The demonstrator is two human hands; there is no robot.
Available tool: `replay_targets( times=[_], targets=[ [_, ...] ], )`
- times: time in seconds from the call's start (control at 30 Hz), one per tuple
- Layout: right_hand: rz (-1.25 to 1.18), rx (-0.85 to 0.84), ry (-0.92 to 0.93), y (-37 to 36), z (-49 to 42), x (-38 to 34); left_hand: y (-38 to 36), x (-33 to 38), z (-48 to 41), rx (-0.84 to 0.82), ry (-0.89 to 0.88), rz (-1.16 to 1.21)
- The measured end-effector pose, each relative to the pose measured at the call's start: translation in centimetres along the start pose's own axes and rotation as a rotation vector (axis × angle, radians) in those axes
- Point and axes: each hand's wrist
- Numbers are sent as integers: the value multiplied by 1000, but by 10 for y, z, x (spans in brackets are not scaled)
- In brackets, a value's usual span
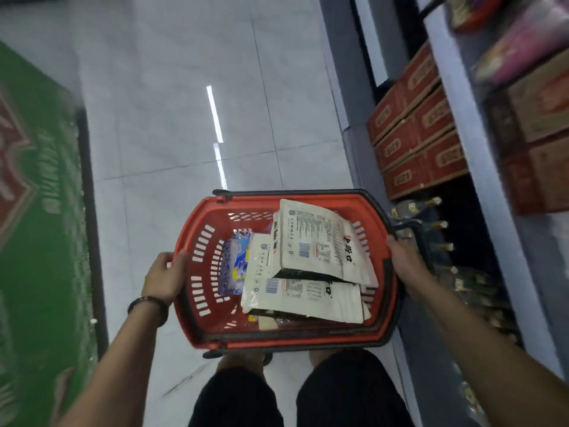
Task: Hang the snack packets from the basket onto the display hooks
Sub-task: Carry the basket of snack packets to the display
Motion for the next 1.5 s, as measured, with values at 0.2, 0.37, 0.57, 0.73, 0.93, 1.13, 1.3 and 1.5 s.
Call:
replay_targets(
  times=[0.2,0.37,0.57,0.73,0.93,1.13,1.3,1.5],
  targets=[
    [-301,100,-56,68,101,28,43,81,87,0,-238,-62],
    [-646,266,-87,87,203,73,53,149,145,-55,-479,-194],
    [-1010,407,-125,81,376,124,33,176,216,-259,-709,-293],
    [-1234,548,-218,58,491,200,-8,160,289,-462,-865,-363],
    [-1428,751,-329,7,625,315,-64,94,415,-694,-1059,-568],
    [-1613,940,-461,-74,763,454,-114,-44,569,-895,-1155,-719],
    [-1715,1081,-601,-137,872,573,-139,-181,691,-1058,-1220,-822],
    [-1828,1251,-774,-204,985,681,-178,-333,828,-1230,-1278,-962]
  ],
)
Point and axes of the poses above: each hand's wrist, its own z-axis away from the middle knuckle, its own y-axis out of the back of the hand, x = y × z, and after that the axes turned 10 degrees about z, right-handed
